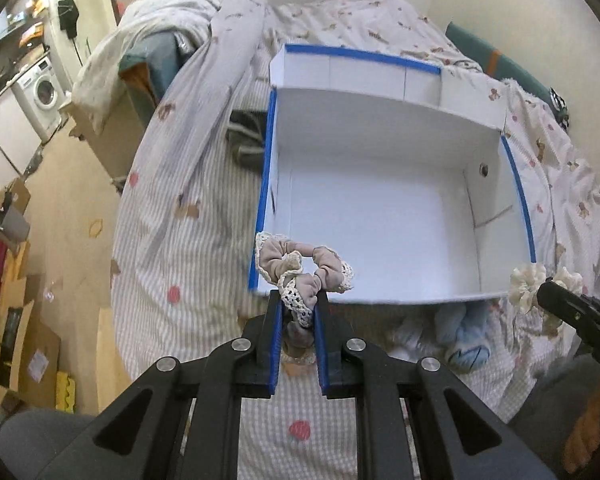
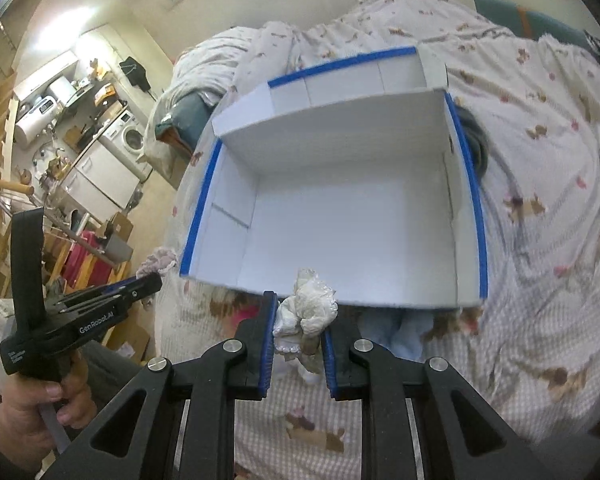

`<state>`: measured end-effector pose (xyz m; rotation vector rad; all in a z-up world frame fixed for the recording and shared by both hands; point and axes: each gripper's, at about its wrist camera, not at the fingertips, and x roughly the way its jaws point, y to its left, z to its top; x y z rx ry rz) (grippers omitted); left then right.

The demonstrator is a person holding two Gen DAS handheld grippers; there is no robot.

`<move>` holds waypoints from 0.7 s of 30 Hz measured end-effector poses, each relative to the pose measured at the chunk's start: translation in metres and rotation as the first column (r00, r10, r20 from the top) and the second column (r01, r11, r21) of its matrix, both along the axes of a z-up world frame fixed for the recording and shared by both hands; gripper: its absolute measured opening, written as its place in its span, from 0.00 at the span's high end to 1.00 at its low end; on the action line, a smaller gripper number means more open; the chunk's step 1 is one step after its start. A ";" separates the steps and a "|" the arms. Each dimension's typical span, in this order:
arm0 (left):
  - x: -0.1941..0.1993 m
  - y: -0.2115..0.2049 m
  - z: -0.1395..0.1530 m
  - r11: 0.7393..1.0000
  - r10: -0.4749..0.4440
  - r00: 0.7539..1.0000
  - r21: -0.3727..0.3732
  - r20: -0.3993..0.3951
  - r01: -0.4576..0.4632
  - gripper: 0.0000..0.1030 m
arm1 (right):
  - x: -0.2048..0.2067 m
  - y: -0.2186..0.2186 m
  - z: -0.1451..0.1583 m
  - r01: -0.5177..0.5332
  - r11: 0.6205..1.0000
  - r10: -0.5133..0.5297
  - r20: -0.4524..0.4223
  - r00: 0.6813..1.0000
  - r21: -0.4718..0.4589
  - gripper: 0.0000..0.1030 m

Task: Organize soft objects
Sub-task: 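Lift both held items and carry them over the open white box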

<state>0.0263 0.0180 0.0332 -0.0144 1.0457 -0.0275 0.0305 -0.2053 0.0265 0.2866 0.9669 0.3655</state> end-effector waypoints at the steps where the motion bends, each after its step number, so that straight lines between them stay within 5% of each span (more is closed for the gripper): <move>1: 0.004 -0.001 0.002 1.000 0.001 1.000 -0.001 0.006 -0.001 0.87 | 0.003 0.000 0.001 0.001 1.000 -0.001 0.004 1.000 0.001 0.79; 21: 0.067 -0.027 -0.028 0.999 -0.024 1.000 0.038 0.011 0.024 0.87 | 0.066 -0.010 -0.032 0.057 0.998 -0.057 -0.005 0.998 -0.037 0.79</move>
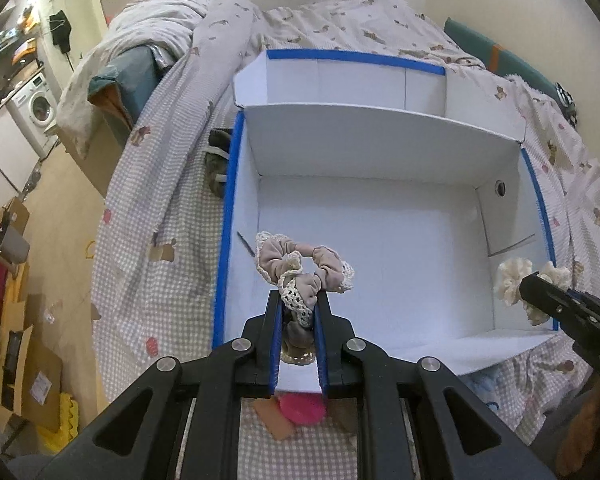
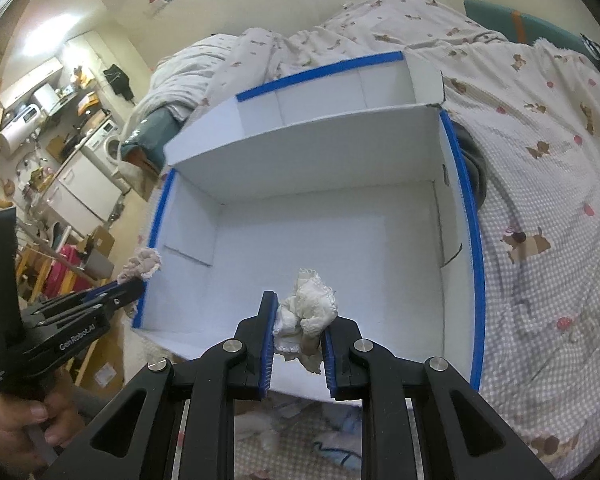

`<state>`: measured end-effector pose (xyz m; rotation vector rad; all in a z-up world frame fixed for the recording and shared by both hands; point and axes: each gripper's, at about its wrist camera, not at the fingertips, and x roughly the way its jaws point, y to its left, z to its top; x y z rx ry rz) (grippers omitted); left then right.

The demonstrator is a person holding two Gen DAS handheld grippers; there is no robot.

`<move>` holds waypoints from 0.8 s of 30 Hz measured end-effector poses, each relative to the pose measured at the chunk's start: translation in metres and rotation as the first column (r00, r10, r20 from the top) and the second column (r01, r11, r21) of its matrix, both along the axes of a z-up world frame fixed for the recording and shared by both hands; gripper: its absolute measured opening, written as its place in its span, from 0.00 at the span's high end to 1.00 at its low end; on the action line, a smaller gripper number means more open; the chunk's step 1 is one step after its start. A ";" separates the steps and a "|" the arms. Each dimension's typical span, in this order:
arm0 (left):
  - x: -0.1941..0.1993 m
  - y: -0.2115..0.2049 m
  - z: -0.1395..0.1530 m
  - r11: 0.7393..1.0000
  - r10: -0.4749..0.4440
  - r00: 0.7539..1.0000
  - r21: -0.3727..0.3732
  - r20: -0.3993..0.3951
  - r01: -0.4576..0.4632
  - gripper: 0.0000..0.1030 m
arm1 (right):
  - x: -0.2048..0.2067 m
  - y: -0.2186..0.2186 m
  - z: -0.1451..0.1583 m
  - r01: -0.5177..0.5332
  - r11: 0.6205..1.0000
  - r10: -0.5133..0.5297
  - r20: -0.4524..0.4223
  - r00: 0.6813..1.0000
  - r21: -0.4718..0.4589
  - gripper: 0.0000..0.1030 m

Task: Organize soft objects
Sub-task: 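Lift both held items and carry them over the open white box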

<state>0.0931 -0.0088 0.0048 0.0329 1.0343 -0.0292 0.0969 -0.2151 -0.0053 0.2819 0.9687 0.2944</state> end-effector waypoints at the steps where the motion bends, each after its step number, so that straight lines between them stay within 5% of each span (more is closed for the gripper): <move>1: 0.003 -0.002 -0.003 1.000 -0.003 1.000 0.004 -0.001 0.003 0.87 | 0.003 0.000 -0.003 0.004 1.000 -0.004 -0.006 1.000 0.000 0.79; 16: 0.020 -0.018 -0.046 0.999 -0.041 0.999 0.014 0.019 0.040 0.87 | 0.018 0.009 -0.044 -0.012 0.999 0.014 -0.068 0.998 0.040 0.79; 24: 0.014 -0.017 -0.054 0.998 -0.056 0.998 0.013 0.017 0.055 0.87 | 0.019 0.020 -0.048 -0.047 0.999 0.046 -0.067 0.997 -0.014 0.78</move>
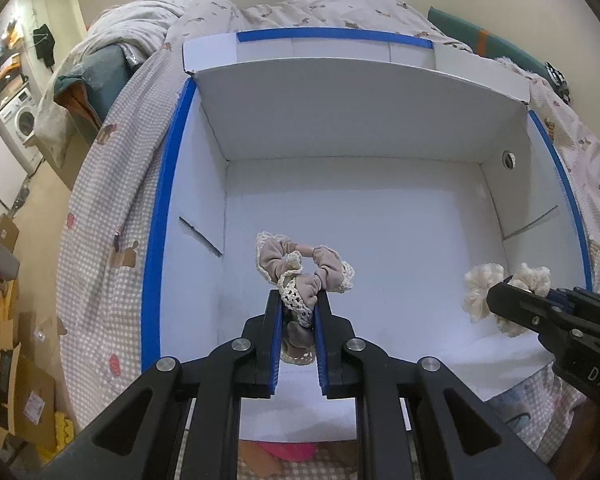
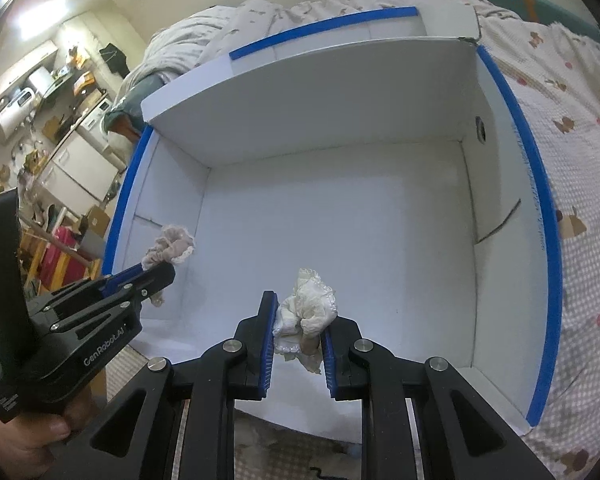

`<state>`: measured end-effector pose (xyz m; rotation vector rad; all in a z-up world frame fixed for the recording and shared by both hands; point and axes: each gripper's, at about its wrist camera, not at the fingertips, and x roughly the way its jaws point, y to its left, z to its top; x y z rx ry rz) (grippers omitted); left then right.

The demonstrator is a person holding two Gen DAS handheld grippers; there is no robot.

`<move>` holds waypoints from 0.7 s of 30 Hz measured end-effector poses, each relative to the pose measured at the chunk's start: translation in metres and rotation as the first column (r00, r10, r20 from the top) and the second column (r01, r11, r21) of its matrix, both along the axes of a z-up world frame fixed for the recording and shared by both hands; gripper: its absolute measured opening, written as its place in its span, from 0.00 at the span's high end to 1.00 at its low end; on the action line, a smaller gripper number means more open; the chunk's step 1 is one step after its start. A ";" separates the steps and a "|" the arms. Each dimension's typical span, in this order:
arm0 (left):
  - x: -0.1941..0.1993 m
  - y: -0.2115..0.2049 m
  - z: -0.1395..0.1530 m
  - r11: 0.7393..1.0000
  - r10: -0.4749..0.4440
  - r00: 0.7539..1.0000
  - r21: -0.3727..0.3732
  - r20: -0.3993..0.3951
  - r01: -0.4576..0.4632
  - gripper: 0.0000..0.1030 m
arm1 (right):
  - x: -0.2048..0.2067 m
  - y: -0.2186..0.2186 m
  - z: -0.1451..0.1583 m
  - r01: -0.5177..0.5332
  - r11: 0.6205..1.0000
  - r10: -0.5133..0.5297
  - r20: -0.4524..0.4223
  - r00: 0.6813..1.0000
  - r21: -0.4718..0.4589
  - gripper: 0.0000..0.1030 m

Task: Organize soft objects
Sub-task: 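Lift both held items and carry them over the open white box, then open the left tool and the right tool to drop both items into the box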

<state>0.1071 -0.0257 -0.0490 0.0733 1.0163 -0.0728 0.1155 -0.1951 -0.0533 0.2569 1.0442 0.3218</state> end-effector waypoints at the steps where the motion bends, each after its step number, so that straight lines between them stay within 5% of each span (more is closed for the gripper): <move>1: 0.000 0.001 0.000 1.000 0.005 1.000 -0.003 -0.001 -0.005 0.87 | 0.001 0.000 0.000 0.003 1.000 -0.003 -0.001 1.000 -0.001 0.78; 14: 0.000 0.007 0.001 0.999 0.029 1.000 -0.025 -0.006 -0.030 0.86 | 0.004 0.007 0.001 0.021 0.999 -0.021 0.006 1.000 -0.034 0.78; 21: 0.000 0.009 0.003 0.999 0.029 1.000 -0.033 -0.006 -0.029 0.72 | 0.004 0.004 0.001 0.035 0.999 -0.035 0.006 0.999 -0.034 0.76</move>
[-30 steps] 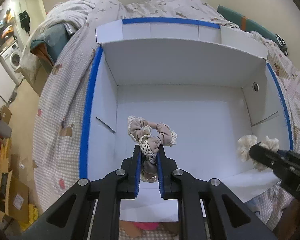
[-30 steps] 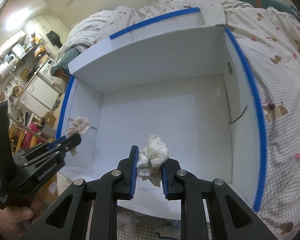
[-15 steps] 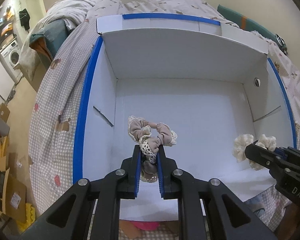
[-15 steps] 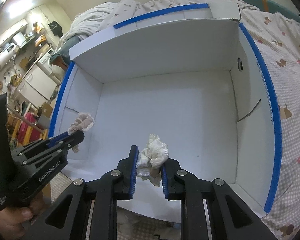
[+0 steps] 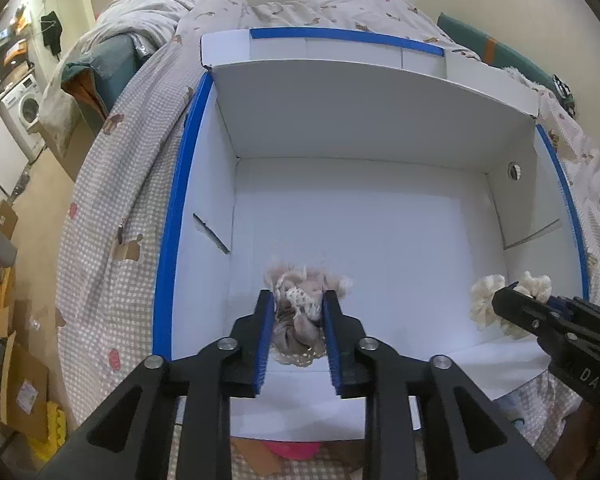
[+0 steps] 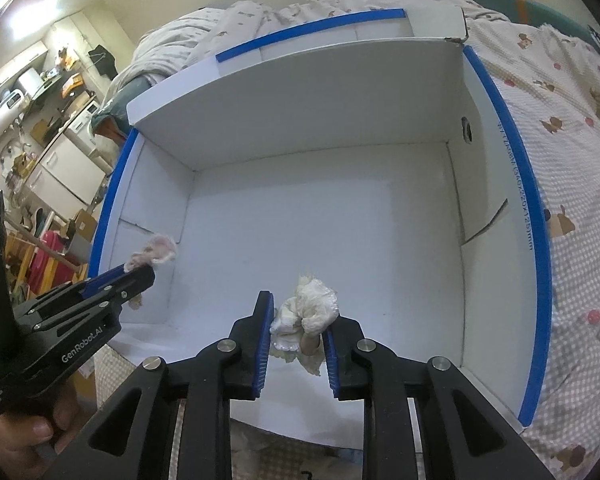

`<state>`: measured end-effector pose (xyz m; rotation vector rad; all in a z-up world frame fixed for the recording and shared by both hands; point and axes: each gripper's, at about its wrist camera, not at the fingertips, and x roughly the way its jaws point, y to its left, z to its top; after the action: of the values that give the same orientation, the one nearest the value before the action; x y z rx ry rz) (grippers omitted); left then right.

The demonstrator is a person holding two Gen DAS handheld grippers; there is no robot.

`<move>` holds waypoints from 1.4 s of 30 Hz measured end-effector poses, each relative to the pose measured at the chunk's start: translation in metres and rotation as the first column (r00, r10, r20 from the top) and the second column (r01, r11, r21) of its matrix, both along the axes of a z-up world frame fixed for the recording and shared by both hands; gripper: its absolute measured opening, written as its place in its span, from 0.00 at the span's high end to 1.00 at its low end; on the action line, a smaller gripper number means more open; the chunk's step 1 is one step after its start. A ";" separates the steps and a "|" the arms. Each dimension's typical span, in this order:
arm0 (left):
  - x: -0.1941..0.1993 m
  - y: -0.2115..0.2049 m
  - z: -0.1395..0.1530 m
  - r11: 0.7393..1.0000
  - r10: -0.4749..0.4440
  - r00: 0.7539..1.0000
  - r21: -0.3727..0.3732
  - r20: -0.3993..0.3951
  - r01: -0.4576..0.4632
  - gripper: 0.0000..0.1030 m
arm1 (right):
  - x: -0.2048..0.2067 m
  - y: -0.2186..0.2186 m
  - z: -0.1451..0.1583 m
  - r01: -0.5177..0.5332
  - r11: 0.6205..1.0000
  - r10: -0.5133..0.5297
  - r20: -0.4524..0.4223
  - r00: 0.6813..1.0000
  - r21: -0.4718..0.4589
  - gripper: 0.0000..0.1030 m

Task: Organize soft objects
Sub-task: 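Open the left tool and the right tool to drop both items into the box, then move both tools back toward the items beside the box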

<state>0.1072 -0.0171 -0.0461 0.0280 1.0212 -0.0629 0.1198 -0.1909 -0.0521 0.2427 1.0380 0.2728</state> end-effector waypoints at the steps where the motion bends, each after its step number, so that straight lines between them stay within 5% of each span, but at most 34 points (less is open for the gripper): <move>1: -0.001 0.000 0.001 1.000 0.000 1.000 0.001 0.005 0.000 0.69 | 0.000 0.000 0.000 0.001 1.000 -0.001 0.002 1.000 -0.003 0.76; 5: -0.003 0.000 0.005 1.000 0.003 0.999 0.004 0.034 -0.003 0.47 | -0.001 -0.001 0.001 0.005 1.000 -0.005 0.008 1.000 0.000 0.75; 8: -0.003 0.001 0.007 1.000 0.006 0.999 0.002 0.042 -0.006 0.46 | -0.001 -0.003 0.001 0.015 1.000 -0.015 0.008 1.000 0.006 0.69; 11: -0.002 0.002 0.007 1.000 0.015 0.999 0.006 0.041 -0.016 0.44 | -0.001 -0.007 0.003 0.020 0.999 -0.021 0.017 1.000 0.025 0.39; 15: -0.002 0.003 0.009 1.000 0.022 0.999 -0.007 0.045 -0.021 0.44 | -0.002 -0.011 0.006 0.033 0.999 -0.034 0.035 0.999 0.030 0.31; 21: -0.004 0.005 0.014 0.999 0.026 0.997 -0.022 0.067 -0.024 0.43 | -0.006 -0.018 0.015 0.064 0.996 -0.071 0.101 0.992 0.066 0.00; 26: -0.006 0.009 0.022 0.998 0.051 0.995 -0.046 0.088 -0.047 0.37 | -0.013 -0.024 0.026 0.056 0.992 -0.078 0.194 0.978 0.117 0.00; 31: -0.015 0.010 0.034 0.998 0.067 0.987 -0.017 0.144 -0.065 0.34 | -0.016 -0.030 0.030 0.077 0.989 -0.101 0.191 0.977 0.127 0.00; 42: -0.038 0.023 0.051 0.996 0.080 0.976 -0.057 0.201 -0.069 0.32 | -0.032 -0.037 0.039 0.127 0.992 -0.126 0.184 0.975 0.009 0.00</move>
<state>0.0692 0.0058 0.0045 -0.0482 0.8151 -0.0163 0.0880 -0.2278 -0.0135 0.2748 0.8358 0.1749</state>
